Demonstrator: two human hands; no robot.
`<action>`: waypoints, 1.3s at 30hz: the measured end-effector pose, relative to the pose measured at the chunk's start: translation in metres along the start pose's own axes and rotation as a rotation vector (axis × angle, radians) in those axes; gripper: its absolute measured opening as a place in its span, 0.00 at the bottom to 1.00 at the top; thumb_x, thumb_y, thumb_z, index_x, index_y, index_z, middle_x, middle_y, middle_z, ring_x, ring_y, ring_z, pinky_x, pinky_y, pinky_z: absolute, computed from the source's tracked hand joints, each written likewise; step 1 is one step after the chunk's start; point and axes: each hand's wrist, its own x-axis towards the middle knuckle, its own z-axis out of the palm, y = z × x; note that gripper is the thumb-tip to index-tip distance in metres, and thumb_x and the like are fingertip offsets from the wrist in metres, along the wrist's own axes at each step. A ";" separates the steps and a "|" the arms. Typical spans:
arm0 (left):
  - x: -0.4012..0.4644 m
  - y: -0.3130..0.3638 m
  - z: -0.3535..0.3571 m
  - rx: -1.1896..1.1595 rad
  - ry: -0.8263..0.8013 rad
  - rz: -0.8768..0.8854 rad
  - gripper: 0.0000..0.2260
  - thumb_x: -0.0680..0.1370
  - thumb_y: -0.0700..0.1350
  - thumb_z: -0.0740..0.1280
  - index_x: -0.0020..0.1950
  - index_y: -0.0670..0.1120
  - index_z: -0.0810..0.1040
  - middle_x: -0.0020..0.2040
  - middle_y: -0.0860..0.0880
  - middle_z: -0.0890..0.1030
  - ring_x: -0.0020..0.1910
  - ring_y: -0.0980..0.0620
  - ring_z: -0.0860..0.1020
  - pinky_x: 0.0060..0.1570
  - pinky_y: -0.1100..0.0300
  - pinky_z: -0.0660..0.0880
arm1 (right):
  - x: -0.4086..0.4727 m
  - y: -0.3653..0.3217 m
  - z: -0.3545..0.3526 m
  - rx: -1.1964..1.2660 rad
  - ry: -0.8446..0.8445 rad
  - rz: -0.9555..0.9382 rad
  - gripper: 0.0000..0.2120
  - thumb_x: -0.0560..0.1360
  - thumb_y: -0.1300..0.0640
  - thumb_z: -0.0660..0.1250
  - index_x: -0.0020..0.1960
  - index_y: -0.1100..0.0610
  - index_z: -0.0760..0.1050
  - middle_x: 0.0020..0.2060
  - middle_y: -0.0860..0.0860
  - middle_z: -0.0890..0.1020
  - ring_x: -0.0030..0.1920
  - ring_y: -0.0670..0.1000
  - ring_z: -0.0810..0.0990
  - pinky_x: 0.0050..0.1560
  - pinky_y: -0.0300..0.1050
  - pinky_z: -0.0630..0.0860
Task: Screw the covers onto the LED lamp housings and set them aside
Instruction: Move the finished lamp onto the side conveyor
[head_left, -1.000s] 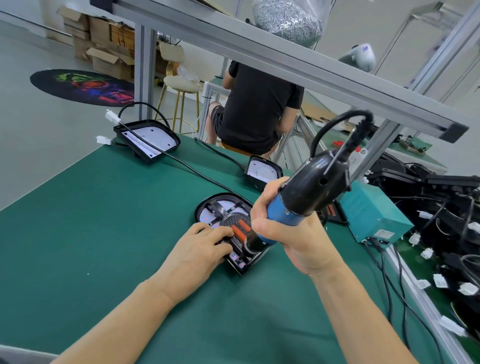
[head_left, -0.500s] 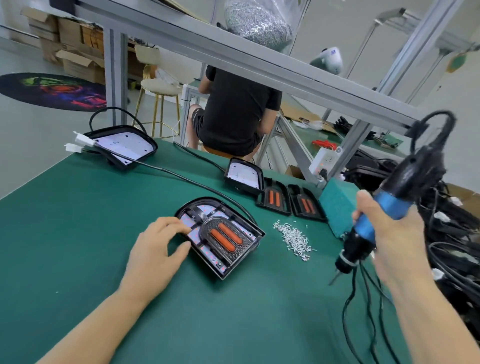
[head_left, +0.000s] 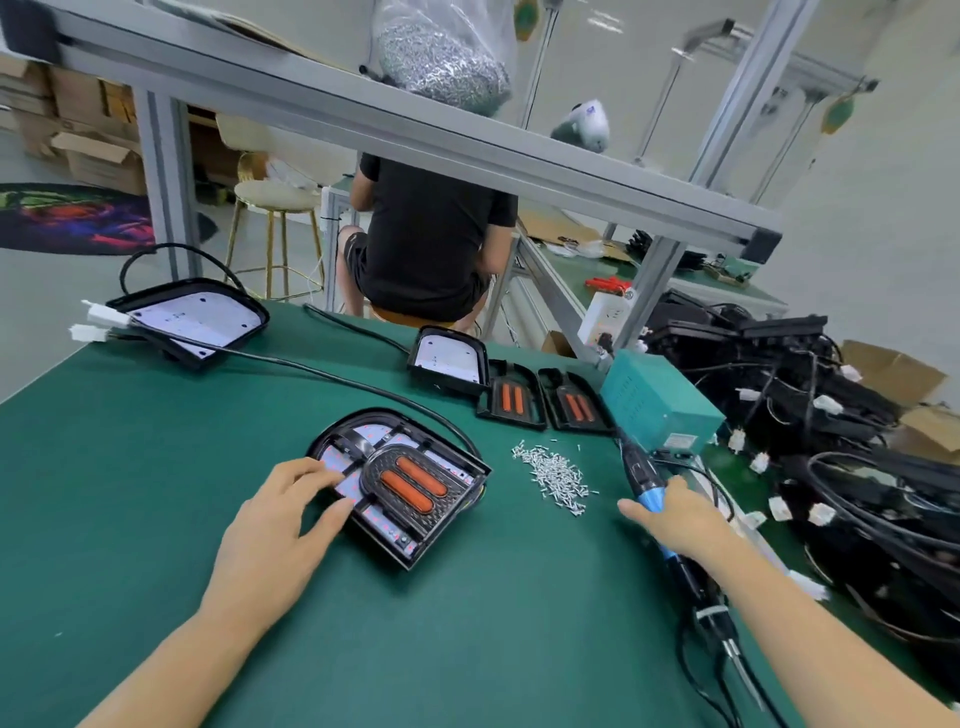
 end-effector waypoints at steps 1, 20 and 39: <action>0.000 0.001 0.000 0.005 0.003 0.002 0.11 0.76 0.50 0.67 0.58 0.53 0.79 0.61 0.60 0.72 0.46 0.50 0.74 0.50 0.56 0.69 | 0.002 -0.004 0.002 -0.044 0.004 0.007 0.33 0.77 0.36 0.61 0.66 0.63 0.63 0.49 0.56 0.78 0.52 0.57 0.77 0.46 0.46 0.70; 0.000 -0.002 0.003 -0.046 0.011 0.022 0.09 0.77 0.49 0.67 0.57 0.53 0.78 0.60 0.64 0.71 0.43 0.60 0.74 0.45 0.63 0.65 | -0.006 -0.064 -0.011 -0.501 0.317 -0.264 0.28 0.78 0.32 0.50 0.55 0.55 0.72 0.51 0.52 0.80 0.52 0.54 0.80 0.41 0.44 0.71; 0.167 -0.044 -0.029 0.859 -0.182 0.170 0.27 0.79 0.39 0.56 0.77 0.50 0.55 0.77 0.51 0.56 0.75 0.49 0.55 0.73 0.50 0.52 | -0.040 -0.168 0.041 0.571 -0.490 -0.414 0.22 0.68 0.37 0.74 0.49 0.53 0.78 0.40 0.47 0.83 0.36 0.44 0.78 0.35 0.35 0.71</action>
